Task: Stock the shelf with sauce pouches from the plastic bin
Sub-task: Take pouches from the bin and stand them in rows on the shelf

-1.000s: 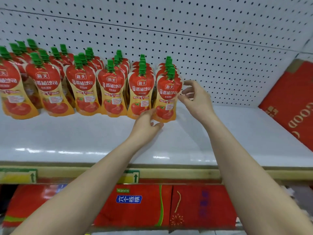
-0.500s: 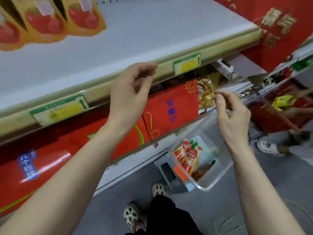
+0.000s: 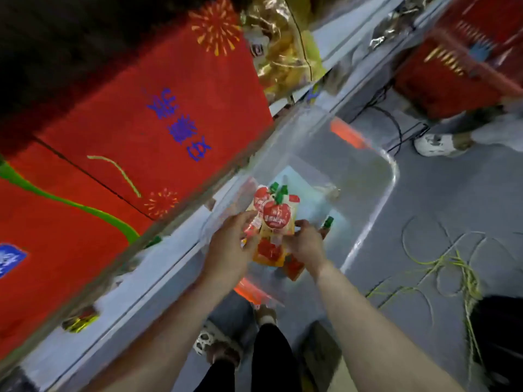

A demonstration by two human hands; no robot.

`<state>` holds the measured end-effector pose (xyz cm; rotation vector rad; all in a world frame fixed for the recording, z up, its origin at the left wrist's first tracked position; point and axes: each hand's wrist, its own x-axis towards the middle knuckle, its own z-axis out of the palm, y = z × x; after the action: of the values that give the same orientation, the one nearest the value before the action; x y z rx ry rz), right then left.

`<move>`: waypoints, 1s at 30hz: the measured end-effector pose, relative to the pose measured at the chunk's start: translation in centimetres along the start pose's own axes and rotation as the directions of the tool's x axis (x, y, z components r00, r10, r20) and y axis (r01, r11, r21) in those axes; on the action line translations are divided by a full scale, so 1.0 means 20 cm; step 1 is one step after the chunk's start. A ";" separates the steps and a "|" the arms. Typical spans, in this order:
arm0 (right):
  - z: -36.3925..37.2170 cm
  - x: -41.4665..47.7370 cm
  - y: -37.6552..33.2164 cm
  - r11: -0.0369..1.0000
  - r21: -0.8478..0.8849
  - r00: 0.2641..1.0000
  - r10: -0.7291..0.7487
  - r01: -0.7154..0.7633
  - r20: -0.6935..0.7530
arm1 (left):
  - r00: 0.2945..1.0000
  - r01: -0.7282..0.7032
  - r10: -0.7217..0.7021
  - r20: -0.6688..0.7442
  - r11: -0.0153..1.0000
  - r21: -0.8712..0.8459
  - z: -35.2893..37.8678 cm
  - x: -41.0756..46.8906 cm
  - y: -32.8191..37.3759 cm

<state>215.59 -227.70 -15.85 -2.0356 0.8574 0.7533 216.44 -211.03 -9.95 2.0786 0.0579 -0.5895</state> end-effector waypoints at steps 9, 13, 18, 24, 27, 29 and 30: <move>0.17 0.48 0.00 0.976 -0.086 0.979 0.194 -0.199 -0.068 | 0.991 0.127 -0.133 0.000 0.948 0.292 0.32 0.46 -0.28; 0.07 0.58 0.01 0.980 -0.084 0.979 0.172 -0.182 -0.113 | 0.959 0.254 -0.284 0.005 0.866 0.430 0.42 0.60 -0.36; -0.01 0.65 0.03 0.972 -0.158 0.979 0.155 -0.175 -0.131 | 0.951 0.302 -0.275 -0.140 0.740 0.601 0.57 0.65 -0.43; -0.02 0.61 0.01 0.972 -0.214 0.959 0.035 -0.097 -0.280 | 0.956 0.255 -0.291 -0.040 0.755 0.604 0.54 0.64 -0.40; -0.07 0.55 0.00 0.996 0.084 0.947 0.058 -0.033 -0.315 | 0.946 0.294 -0.322 -0.015 0.842 0.453 0.48 0.60 -0.33; -0.12 0.47 -0.01 0.958 0.283 0.957 0.049 0.036 -0.287 | 0.940 0.325 -0.340 -0.017 0.881 0.345 0.42 0.55 -0.25; -0.15 0.42 -0.01 0.937 0.338 0.958 0.015 0.086 -0.286 | 0.942 0.321 -0.337 0.000 0.900 0.296 0.39 0.53 -0.22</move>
<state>221.45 -232.66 -20.43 -1.8547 1.0311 0.2617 221.55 -216.86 -21.39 2.3591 0.3163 -0.9030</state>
